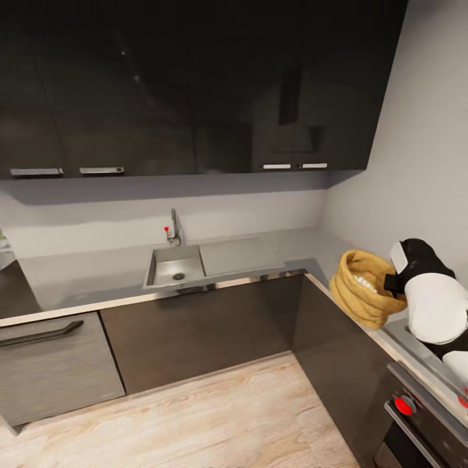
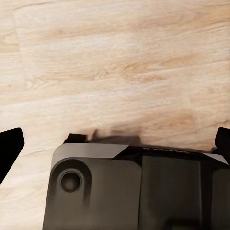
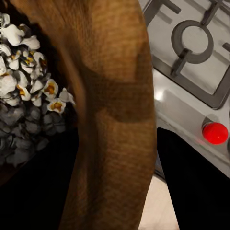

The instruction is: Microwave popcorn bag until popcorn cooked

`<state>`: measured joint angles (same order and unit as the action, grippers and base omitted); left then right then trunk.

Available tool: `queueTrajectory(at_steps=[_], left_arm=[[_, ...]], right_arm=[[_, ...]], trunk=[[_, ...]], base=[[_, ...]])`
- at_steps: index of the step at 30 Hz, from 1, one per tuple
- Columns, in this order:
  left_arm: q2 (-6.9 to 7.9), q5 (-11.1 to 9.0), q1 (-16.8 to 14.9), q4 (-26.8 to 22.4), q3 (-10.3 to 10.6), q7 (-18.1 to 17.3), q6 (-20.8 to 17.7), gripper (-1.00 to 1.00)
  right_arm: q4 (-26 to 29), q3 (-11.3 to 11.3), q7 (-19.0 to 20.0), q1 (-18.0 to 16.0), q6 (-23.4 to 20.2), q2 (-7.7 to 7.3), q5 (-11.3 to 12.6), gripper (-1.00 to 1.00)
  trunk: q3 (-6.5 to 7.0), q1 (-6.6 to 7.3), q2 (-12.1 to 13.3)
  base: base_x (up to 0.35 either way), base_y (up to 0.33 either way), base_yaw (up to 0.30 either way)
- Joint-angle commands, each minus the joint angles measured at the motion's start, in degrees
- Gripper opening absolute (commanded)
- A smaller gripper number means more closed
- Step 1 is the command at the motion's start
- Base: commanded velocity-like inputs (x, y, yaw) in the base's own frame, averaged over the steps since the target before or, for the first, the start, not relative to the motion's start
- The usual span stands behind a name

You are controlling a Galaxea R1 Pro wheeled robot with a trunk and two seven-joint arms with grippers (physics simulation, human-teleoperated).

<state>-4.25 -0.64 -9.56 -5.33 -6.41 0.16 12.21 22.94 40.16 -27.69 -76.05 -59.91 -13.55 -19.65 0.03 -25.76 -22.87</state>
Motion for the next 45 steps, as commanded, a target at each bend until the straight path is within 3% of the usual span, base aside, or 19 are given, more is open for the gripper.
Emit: queueTrajectory(at_steps=[1,5,10,16,22,29,31,35,39,45], left_arm=[[-0.01,-0.09,-0.02,0.06,-0.27,0.02,0.19,1.00],[0.03,-0.08,-0.02,0.06,-0.27,0.02,0.19,1.00],[0.03,-0.08,-0.02,0.06,-0.27,0.02,0.19,1.00],[-0.03,-0.06,-0.02,0.06,-0.15,0.02,0.19,1.00],[0.03,-0.06,-0.02,0.06,-0.10,0.02,0.19,1.00],[0.03,-0.06,-0.02,0.06,-0.10,0.02,0.19,1.00],[0.00,-0.06,-0.02,0.06,-0.10,0.02,0.19,1.00],[-0.01,-0.06,-0.02,0.06,-0.10,0.02,0.19,1.00],[-0.04,-0.06,-0.02,0.06,-0.10,0.02,0.19,1.00],[-0.05,-0.03,-0.02,0.06,-0.10,0.02,0.19,1.00]], right_arm=[[-0.04,0.37,-0.08,0.15,-0.09,0.19,-0.37,-1.00],[0.05,0.13,-0.28,0.39,-0.09,0.97,-0.67,-1.00],[0.13,0.01,-3.84,0.33,-0.09,1.56,-0.47,-1.00],[0.03,0.00,-3.62,0.29,-0.09,1.75,-0.39,-1.00],[0.01,-0.07,-4.12,0.32,-0.09,4.47,-0.52,-1.00],[0.13,-0.08,-4.56,0.12,-0.09,5.09,-0.56,-1.00],[0.28,-0.07,-5.78,-0.04,-0.09,5.11,-0.53,-1.00],[3.67,0.08,-13.38,-0.22,-0.09,6.17,-0.39,-1.00],[4.15,0.15,-17.08,0.04,-0.09,6.57,-0.39,-1.00],[4.20,0.31,-18.59,0.11,-0.09,6.54,-0.34,-1.00]], trunk=[[-0.03,-0.02,-0.04],[-0.03,-0.02,-0.04],[-0.03,-0.02,-0.04],[-0.03,-0.02,-0.04],[-0.03,-0.02,-0.04],[-0.03,-0.02,-0.04],[-0.03,-0.02,-0.04],[-0.03,-0.02,-0.04],[-0.03,-0.02,-0.04],[-0.03,-0.02,-0.04]], base=[[-0.007,0.003,0.000],[-0.012,0.017,-0.090],[-0.144,0.251,-0.259],[-0.185,0.304,-0.041],[-0.038,0.062,-0.106],[-0.001,0.001,-0.291],[0.000,0.000,-0.300],[0.000,0.000,-0.300],[0.000,0.000,-0.300],[0.000,0.000,-0.300]])
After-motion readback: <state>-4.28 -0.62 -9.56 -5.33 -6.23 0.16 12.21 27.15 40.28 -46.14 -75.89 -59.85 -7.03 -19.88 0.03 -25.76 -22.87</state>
